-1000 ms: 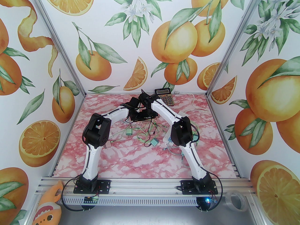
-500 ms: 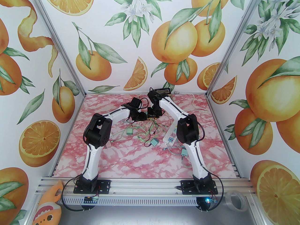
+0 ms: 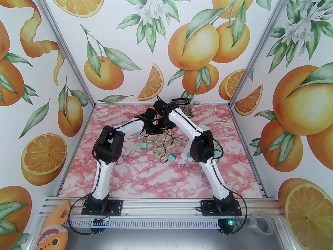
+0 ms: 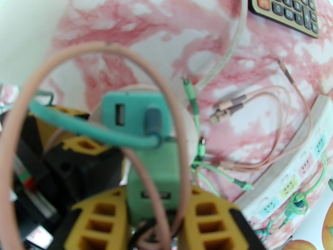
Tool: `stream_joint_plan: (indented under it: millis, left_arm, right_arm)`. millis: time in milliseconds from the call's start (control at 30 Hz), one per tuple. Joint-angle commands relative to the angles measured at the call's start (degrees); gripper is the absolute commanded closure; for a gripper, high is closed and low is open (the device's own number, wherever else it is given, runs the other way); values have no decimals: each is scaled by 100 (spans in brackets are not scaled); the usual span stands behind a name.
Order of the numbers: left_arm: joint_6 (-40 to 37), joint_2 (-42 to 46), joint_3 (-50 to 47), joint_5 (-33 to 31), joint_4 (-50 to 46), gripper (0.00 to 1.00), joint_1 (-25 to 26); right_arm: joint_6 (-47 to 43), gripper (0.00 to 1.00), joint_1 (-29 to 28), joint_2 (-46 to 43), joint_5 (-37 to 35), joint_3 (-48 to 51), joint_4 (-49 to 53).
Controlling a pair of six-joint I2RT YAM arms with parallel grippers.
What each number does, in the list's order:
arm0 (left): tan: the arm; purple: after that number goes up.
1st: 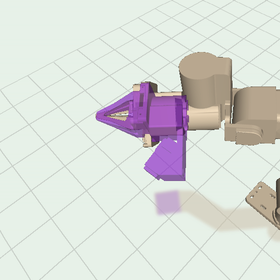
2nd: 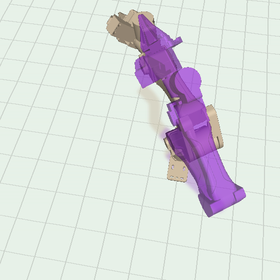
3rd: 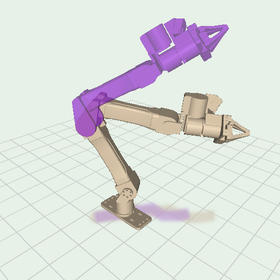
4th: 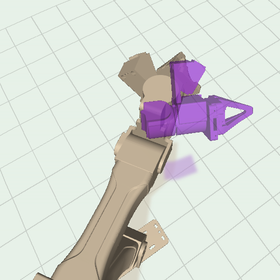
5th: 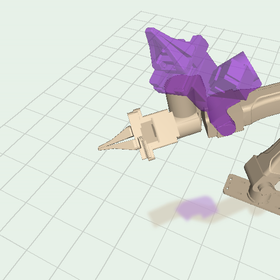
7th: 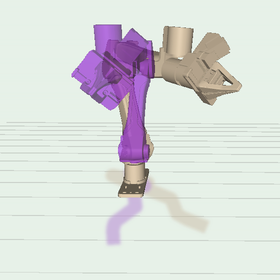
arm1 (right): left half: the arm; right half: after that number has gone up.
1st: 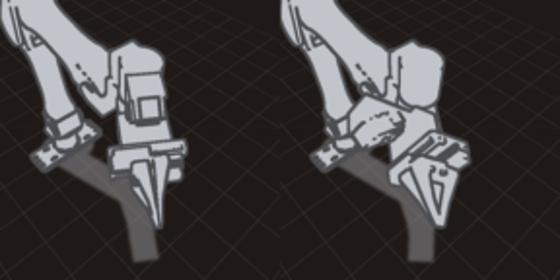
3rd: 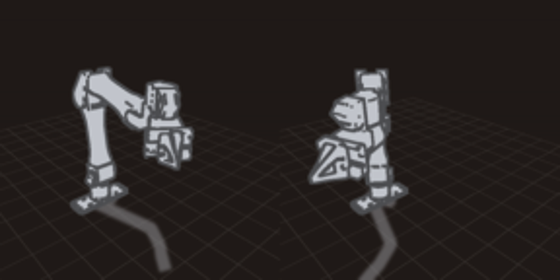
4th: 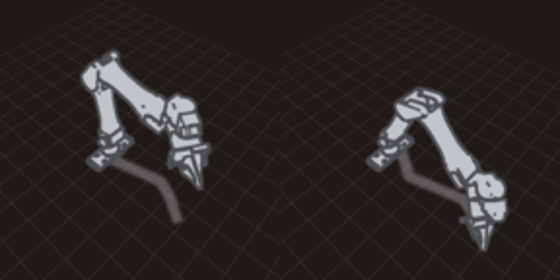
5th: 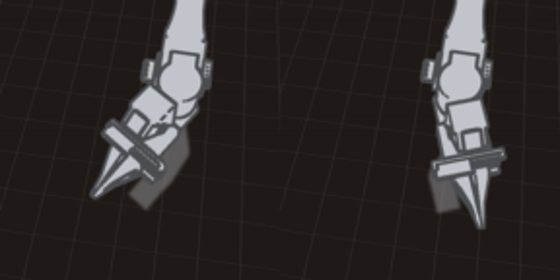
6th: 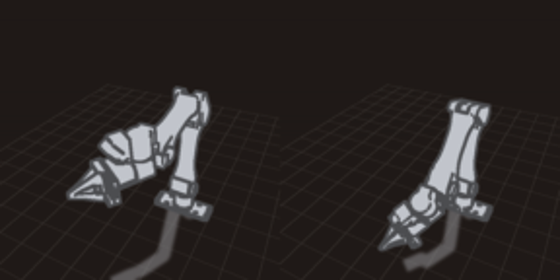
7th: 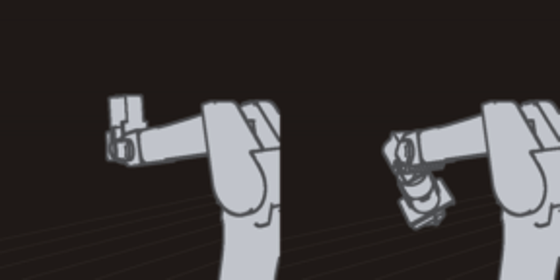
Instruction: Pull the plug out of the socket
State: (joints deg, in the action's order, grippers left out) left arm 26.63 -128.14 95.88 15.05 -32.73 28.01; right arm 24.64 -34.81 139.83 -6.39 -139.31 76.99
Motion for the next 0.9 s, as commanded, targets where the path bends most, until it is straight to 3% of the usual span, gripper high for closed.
stream_joint_plan:
  millis: [0, 400, 600, 667, 867]
  left_arm:
    - [-82, -1130, -497, -590, -1132, 83, 350]
    - [84, 144, 34, -414, -1115, 79, -80]
    - [147, 637, 152, -397, -1146, 64, -197]
    - [146, 851, 168, -420, -1106, 54, -217]
    - [125, 1428, 150, -428, -1029, 42, -303]
  right_arm:
    - [-206, 78, -484, -258, 942, 10, -505]
    - [-97, 76, 222, -1018, 1158, 1153, -1259]
    - [23, 76, 412, -1371, 1301, 1618, -1743]
    - [32, 76, 433, -1495, 1246, 1704, -1851]
    - [49, 75, 485, -1696, 1288, 1871, -1970]
